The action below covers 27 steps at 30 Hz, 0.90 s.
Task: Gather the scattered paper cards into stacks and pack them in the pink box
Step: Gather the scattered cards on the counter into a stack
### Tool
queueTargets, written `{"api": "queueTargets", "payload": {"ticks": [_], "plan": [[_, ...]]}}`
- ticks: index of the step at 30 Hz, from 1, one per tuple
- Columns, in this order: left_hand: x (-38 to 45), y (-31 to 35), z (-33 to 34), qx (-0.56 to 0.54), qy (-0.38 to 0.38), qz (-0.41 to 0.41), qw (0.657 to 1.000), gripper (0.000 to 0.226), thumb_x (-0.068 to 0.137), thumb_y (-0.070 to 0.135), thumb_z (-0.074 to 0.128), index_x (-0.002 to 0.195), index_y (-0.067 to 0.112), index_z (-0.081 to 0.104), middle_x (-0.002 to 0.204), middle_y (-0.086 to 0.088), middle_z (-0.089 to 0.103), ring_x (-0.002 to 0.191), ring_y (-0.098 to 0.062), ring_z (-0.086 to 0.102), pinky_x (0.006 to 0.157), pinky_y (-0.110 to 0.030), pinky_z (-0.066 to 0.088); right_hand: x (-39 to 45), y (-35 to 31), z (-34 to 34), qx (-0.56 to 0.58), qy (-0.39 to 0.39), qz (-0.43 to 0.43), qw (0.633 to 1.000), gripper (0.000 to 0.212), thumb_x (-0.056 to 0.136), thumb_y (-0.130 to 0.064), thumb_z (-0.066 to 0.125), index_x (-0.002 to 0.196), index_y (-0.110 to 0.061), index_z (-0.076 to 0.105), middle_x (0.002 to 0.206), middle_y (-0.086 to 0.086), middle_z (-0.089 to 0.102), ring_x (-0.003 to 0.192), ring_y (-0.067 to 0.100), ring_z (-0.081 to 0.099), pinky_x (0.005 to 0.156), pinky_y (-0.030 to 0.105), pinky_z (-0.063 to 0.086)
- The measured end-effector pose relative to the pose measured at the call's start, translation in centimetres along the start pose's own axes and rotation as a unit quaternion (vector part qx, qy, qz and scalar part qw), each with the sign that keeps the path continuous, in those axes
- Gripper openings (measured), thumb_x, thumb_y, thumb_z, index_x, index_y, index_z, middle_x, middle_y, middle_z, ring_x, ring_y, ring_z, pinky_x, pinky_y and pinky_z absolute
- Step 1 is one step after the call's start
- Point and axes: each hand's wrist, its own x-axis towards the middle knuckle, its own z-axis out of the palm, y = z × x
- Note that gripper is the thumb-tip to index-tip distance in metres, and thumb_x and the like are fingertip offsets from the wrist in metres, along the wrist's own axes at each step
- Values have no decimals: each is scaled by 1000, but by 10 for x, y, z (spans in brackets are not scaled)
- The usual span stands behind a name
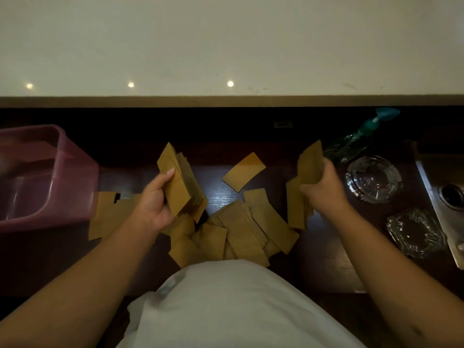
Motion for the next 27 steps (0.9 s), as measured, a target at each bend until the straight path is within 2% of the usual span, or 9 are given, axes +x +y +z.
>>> {"api": "queueTargets", "payload": {"ticks": [2, 4, 6, 9, 12, 18, 20, 23, 27], "plan": [[-4, -6, 6, -12, -27, -19, 999, 90, 37, 30, 93, 118, 14, 60, 86, -8, 73, 76, -23, 72, 66, -38, 59, -6, -7, -3, 126, -8, 28, 992, 58, 81, 15, 56, 128, -17, 46, 105, 4, 63, 100, 29, 64, 82, 44, 55], [-7, -14, 14, -1, -34, -47, 998, 96, 33, 28, 94, 121, 12, 57, 83, -10, 73, 73, -25, 73, 63, -40, 59, -20, -18, 1, 195, -34, 36, 980, 54, 82, 19, 52, 123, -15, 48, 110, 13, 63, 93, 27, 64, 68, 38, 59], [-13, -23, 26, 9, -57, -71, 996, 91, 34, 26, 94, 117, 12, 59, 85, -11, 73, 74, -27, 73, 64, -42, 59, -37, -29, 12, 211, -87, 28, 973, 55, 82, 18, 53, 123, -19, 48, 107, 8, 65, 90, 22, 66, 58, 30, 58], [-22, -37, 44, 34, -75, -94, 992, 86, 40, 21, 93, 118, 10, 58, 90, -14, 74, 80, -31, 73, 65, -47, 58, -63, -44, 33, 217, -159, 25, 963, 56, 82, 13, 57, 118, -29, 49, 107, 3, 64, 94, 18, 67, 67, 35, 58], [-28, -45, 52, 37, -99, -115, 988, 80, 49, 19, 89, 121, 7, 59, 96, -17, 74, 85, -31, 73, 67, -47, 59, -78, -53, 52, 202, -170, 10, 965, 54, 80, 11, 61, 107, -36, 53, 103, 3, 67, 95, 20, 68, 83, 46, 59], [-43, -48, 38, 7, -134, -124, 983, 61, 32, 16, 96, 89, 4, 77, 83, -17, 75, 74, -30, 74, 61, -42, 59, -100, -49, 71, 192, -154, 12, 969, 53, 78, 4, 62, 118, -30, 54, 105, 3, 70, 98, 22, 69, 90, 51, 56], [-47, -50, 35, 4, -147, -128, 981, 57, 35, 16, 95, 87, 2, 76, 83, -17, 75, 76, -30, 73, 64, -41, 59, -106, -48, 76, 177, -159, 15, 971, 55, 79, -4, 63, 128, -27, 50, 111, 2, 68, 103, 20, 66, 94, 51, 54], [-52, -51, 40, -5, -176, -120, 977, 53, 41, 18, 94, 89, 2, 76, 86, -17, 75, 80, -29, 73, 68, -41, 59, -114, -48, 81, 182, -175, 4, 968, 32, 87, -13, 59, 112, -33, 56, 102, -3, 71, 96, 14, 68, 92, 47, 55], [-50, -51, 44, -17, -200, -97, 975, 48, 47, 21, 91, 90, 4, 77, 87, -15, 76, 83, -27, 73, 72, -40, 58, -124, -48, 88, 131, -188, -11, 973, 33, 84, -50, 52, 115, -39, 56, 113, -7, 68, 108, 12, 64, 98, 48, 50]]}}
